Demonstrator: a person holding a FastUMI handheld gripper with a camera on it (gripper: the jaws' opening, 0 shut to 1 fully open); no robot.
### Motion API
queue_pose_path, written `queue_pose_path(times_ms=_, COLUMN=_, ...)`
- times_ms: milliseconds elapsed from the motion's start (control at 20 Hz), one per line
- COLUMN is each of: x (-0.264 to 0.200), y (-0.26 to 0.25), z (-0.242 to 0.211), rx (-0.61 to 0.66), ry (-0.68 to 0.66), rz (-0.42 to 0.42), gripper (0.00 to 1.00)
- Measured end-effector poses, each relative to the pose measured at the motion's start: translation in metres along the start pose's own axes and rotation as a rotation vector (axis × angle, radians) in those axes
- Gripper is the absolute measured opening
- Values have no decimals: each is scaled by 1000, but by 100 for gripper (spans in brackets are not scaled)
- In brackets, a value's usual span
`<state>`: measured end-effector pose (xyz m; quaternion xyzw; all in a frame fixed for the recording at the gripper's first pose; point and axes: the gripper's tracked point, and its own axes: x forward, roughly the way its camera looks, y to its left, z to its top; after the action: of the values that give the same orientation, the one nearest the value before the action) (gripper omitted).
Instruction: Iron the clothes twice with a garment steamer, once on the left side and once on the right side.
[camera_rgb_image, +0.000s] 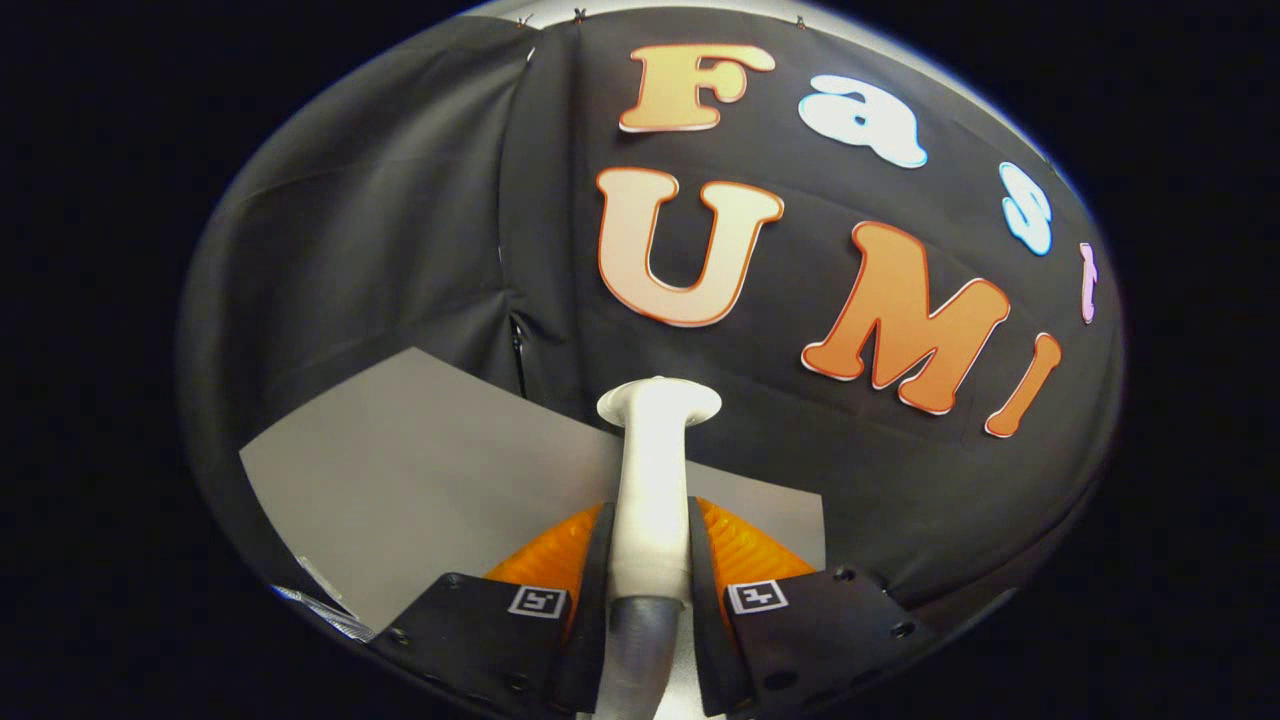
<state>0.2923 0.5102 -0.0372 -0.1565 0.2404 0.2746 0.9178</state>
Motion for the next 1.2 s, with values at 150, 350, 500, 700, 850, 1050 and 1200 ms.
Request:
queue_pose_path(times_ms=150, x=-29, y=0, z=4, rx=23, ry=-102, rz=1, gripper=45)
queue_pose_path(times_ms=350, x=-71, y=-7, z=13, rx=51, ry=-222, rz=-3, gripper=44)
queue_pose_path(times_ms=500, x=-110, y=-13, z=18, rx=58, ry=-302, rz=1, gripper=44)
queue_pose_path(times_ms=700, x=-175, y=-8, z=24, rx=60, ry=-388, rz=44, gripper=44)
queue_pose_path(times_ms=850, x=-226, y=-5, z=24, rx=55, ry=-443, rz=73, gripper=44)
queue_pose_path(times_ms=1050, x=-292, y=-7, z=17, rx=74, ry=-507, rz=98, gripper=44)
queue_pose_path(times_ms=1200, x=-332, y=-13, z=9, rx=80, ry=-544, rz=95, gripper=44)
